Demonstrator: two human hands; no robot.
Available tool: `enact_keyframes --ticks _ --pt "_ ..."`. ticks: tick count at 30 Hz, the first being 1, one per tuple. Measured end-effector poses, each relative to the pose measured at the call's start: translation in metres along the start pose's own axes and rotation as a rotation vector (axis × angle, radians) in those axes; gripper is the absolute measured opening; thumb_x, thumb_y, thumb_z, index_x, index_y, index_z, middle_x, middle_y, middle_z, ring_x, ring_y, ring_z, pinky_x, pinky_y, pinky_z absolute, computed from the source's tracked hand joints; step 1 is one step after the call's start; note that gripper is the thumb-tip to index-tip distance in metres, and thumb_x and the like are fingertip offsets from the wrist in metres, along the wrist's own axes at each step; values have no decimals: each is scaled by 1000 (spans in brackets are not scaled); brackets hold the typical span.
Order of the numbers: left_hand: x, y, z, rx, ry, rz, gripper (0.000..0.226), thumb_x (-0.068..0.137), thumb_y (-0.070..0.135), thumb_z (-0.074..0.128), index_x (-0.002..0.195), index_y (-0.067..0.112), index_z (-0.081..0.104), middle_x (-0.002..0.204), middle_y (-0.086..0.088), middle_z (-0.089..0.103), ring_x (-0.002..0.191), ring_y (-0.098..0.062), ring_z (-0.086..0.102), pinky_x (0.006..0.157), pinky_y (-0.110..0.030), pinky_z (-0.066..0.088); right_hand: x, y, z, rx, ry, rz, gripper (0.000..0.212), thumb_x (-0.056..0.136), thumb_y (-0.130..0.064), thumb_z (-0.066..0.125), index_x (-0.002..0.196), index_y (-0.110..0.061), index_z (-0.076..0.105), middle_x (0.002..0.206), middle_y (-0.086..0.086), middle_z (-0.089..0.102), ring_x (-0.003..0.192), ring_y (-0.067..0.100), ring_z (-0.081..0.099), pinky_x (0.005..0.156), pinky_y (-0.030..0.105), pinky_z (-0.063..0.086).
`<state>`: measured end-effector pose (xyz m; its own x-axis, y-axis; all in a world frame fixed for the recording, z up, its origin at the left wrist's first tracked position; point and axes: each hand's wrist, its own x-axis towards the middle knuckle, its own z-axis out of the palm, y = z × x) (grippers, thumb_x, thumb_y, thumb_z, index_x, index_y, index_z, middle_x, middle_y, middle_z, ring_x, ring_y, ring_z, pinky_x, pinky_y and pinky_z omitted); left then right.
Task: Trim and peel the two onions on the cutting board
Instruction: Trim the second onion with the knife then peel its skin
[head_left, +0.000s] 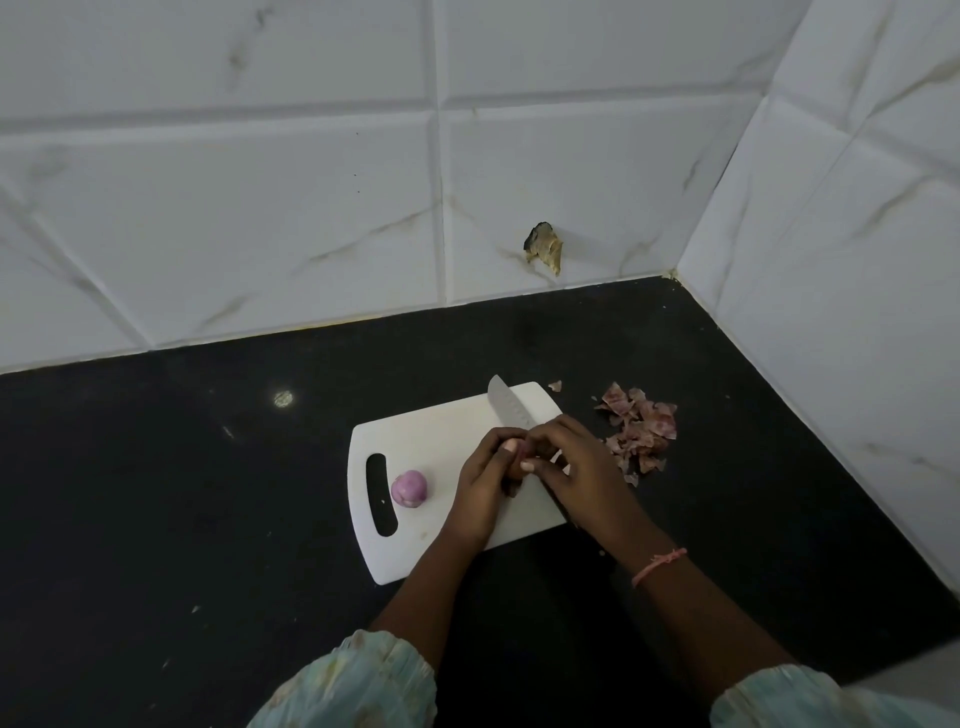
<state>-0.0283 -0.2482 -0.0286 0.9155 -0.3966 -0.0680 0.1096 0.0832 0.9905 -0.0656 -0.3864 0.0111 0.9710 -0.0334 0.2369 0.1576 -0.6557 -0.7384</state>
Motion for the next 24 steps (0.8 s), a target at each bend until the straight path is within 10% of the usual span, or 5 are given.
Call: enact_keyframes --ticks 8,19,24 --pt "0 2 -1 -4 35 -10 37 102 36 37 112 10 61 89 -20 63 71 -22 52 63 -30 44 3 6 -4 -93 -135 -18 11 88 -13 65 92 -21 60 95 -11 54 92 5 53 75 23 46" --pt "0 1 2 78 88 9 40 110 36 28 106 15 62 85 -27 59 65 -17 50 64 -28 45 -4 11 -8 -152 268 240 10 86 -9 70 93 -16 67 87 -5 65 77 4 59 66 12 42" --pt "-2 4 4 45 80 -3 40 109 33 30 107 5 58 79 -4 61 69 -13 53 63 -23 46 -2 -6 -6 60 -57 -12 41 85 -10 71 122 -27 65 114 -15 59 100 4 59 77 15 48"
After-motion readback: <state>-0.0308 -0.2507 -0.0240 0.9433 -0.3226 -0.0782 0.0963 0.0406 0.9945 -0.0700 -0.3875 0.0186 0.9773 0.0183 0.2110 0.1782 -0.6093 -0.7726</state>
